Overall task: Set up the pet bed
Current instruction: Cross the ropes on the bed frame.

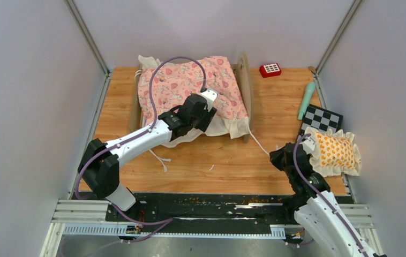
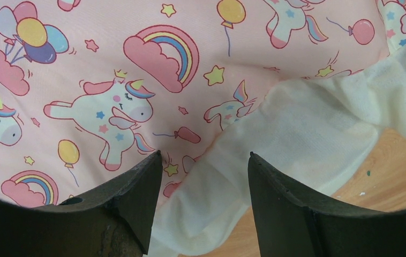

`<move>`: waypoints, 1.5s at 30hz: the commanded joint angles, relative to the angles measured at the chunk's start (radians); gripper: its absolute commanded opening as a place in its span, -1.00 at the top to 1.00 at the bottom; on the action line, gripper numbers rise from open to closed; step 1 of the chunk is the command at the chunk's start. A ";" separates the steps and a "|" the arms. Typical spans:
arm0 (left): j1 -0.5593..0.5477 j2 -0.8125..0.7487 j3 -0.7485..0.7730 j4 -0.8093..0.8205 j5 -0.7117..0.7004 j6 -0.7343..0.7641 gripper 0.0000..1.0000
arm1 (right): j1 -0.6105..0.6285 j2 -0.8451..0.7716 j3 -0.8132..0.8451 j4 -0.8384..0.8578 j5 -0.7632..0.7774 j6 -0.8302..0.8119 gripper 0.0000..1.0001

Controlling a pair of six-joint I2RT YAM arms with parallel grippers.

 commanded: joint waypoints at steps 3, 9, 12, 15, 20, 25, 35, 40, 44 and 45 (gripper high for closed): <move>0.005 -0.019 -0.001 0.042 0.008 0.018 -0.35 | -0.002 -0.054 0.049 -0.137 -0.298 -0.130 1.00; 0.004 -0.101 -0.032 0.089 0.048 0.038 -0.40 | -0.001 -0.022 0.077 -0.023 -0.708 -0.319 0.06; 0.004 -0.174 -0.075 0.126 0.069 0.022 -0.45 | 0.000 -0.040 0.159 -0.058 -0.557 -0.342 -0.19; 0.004 -0.273 -0.146 0.173 0.089 -0.007 -0.49 | -0.001 -0.048 0.215 -0.036 -0.400 -0.355 -0.20; -0.068 -0.410 -0.317 0.277 0.079 -0.058 -0.49 | -0.001 0.029 0.236 0.221 -0.345 -0.475 -0.13; -0.244 -0.507 -0.484 0.394 -0.113 -0.125 -0.52 | 0.000 0.251 0.351 0.430 -0.380 -0.594 -0.23; -0.364 -0.591 -0.829 0.784 -0.249 -0.270 -0.64 | 0.028 0.688 0.632 0.474 -0.204 -0.745 0.05; -0.378 -0.454 -0.886 1.067 -0.215 -0.246 -0.67 | 0.066 0.818 0.740 0.415 -0.150 -0.772 0.58; -0.417 -0.304 -0.892 1.295 -0.245 -0.173 -0.68 | 0.130 0.843 0.812 0.333 -0.091 -0.775 1.00; -0.424 -0.266 -0.892 1.344 -0.246 -0.166 -0.68 | 0.149 0.839 0.834 0.305 -0.063 -0.775 1.00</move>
